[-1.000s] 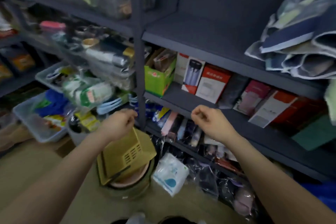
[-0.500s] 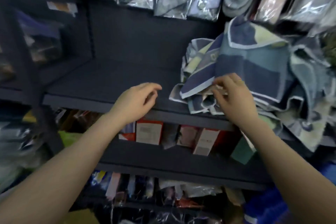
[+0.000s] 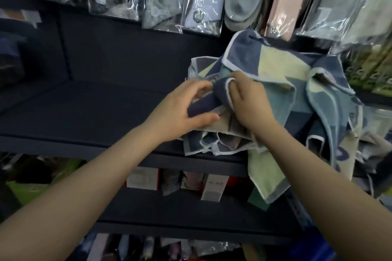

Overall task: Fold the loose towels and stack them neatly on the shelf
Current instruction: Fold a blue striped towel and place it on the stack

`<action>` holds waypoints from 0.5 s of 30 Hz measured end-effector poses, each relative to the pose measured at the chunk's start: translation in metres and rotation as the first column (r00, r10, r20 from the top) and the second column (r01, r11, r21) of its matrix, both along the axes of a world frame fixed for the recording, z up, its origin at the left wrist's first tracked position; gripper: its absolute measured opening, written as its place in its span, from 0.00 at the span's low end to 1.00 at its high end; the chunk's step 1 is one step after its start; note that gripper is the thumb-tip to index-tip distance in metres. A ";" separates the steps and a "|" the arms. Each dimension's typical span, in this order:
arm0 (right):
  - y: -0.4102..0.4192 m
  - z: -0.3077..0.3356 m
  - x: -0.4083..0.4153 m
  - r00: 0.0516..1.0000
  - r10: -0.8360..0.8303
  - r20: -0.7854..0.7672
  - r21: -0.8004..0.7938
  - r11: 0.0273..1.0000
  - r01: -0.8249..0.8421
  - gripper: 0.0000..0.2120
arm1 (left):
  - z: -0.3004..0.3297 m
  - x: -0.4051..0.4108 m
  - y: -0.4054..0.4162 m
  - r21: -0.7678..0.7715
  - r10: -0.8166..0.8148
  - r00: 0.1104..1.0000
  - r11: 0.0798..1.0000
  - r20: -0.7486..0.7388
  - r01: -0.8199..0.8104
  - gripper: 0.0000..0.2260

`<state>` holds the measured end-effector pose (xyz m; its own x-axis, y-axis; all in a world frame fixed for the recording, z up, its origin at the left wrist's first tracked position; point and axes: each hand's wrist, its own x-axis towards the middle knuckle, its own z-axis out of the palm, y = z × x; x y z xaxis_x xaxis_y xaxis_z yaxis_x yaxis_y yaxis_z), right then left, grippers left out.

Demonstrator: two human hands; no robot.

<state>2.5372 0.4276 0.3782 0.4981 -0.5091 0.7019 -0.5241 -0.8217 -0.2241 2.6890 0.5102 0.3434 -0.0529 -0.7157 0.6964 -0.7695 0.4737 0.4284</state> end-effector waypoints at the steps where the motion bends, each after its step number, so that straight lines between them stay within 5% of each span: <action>1: 0.006 0.001 0.005 0.997 0.067 0.032 0.038 0.997 -0.068 0.10 | 0.001 -0.004 -0.001 -0.021 0.006 1.000 1.000 -0.023 -0.006 0.27; 5: 0.022 0.007 0.012 0.969 0.206 0.135 0.131 0.966 -0.223 0.08 | 0.004 -0.001 0.007 -0.080 0.041 0.956 0.995 -0.292 -0.067 0.18; 12: 0.036 -0.002 0.001 0.897 0.442 -0.024 0.289 0.862 -0.417 0.11 | 0.001 0.014 0.012 0.013 0.026 1.000 1.000 -0.007 -0.026 0.14; 15: 0.013 0.004 -0.017 0.969 0.243 -0.047 0.010 0.970 -0.243 0.17 | -0.016 0.026 0.007 0.060 0.074 0.977 0.994 0.200 -0.088 0.05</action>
<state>2.5203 0.4403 0.3817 0.6400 -0.3719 0.6724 -0.3192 -0.9247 -0.2076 2.7151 0.5175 0.3278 -0.1241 -0.7686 0.6276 -0.8766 0.3813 0.2935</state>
